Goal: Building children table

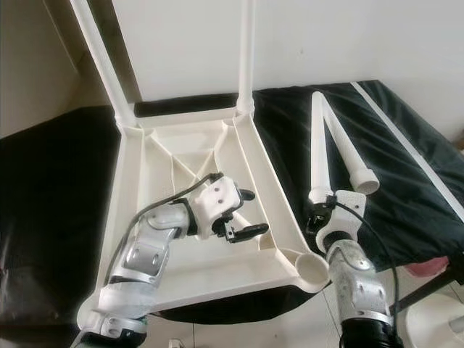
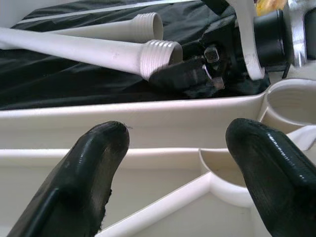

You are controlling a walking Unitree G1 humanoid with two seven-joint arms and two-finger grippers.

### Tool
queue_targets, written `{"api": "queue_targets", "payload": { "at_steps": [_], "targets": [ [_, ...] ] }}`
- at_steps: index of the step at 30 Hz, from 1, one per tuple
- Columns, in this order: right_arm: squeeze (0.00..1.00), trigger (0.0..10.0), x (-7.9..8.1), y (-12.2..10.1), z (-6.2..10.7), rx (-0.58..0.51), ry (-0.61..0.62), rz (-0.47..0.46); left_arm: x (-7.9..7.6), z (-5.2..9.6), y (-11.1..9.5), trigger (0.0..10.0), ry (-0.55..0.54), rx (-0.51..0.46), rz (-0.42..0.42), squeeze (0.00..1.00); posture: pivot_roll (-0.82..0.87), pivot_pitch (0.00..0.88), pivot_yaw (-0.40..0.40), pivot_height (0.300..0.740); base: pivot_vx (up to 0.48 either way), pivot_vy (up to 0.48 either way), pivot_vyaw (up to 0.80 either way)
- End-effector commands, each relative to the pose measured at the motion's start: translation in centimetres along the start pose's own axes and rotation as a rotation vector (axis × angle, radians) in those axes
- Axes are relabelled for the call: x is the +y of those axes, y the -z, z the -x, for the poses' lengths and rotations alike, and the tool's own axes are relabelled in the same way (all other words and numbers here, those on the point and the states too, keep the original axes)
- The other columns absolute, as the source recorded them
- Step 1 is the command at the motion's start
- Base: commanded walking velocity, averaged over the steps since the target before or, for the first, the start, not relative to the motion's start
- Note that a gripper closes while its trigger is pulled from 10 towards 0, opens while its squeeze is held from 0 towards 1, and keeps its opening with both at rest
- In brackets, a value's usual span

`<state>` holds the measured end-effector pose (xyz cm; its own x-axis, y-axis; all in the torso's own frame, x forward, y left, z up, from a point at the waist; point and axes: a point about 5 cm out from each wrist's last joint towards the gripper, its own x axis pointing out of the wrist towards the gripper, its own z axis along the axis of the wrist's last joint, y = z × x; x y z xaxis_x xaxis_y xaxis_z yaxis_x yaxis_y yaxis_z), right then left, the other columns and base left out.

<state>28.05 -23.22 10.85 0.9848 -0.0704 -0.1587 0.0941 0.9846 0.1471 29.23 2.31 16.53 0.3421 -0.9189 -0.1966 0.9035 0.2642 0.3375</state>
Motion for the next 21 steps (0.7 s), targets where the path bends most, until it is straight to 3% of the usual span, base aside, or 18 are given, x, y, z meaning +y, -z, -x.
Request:
{"api": "queue_targets", "payload": {
  "at_steps": [1,7,17,21],
  "targets": [
    [0.0,10.0,-0.4,-0.3,0.4,0.012,-0.032,0.003,1.4,-0.2,0.3,10.0,-0.305,0.008,-0.003,0.0,-0.08,0.0,0.012,0.74,0.0,0.0,0.0],
    [0.0,10.0,-0.2,-0.8,1.4,0.089,-0.165,0.066,2.0,-0.5,0.0,10.0,-0.318,-0.007,-0.014,0.0,-0.09,0.0,0.006,0.74,0.0,0.0,0.0],
    [0.0,10.0,0.2,-0.9,3.1,0.138,-0.246,0.092,2.3,-0.8,-0.2,10.0,-0.324,-0.019,-0.025,0.0,-0.11,0.0,-0.005,0.74,0.0,0.0,0.0],
    [0.0,10.0,-0.4,-0.9,4.1,0.17,-0.234,0.102,2.4,-0.8,-0.1,10.0,-0.32,-0.021,-0.029,0.0,-0.12,0.0,-0.003,0.74,0.0,0.0,0.0]
  ]
}}
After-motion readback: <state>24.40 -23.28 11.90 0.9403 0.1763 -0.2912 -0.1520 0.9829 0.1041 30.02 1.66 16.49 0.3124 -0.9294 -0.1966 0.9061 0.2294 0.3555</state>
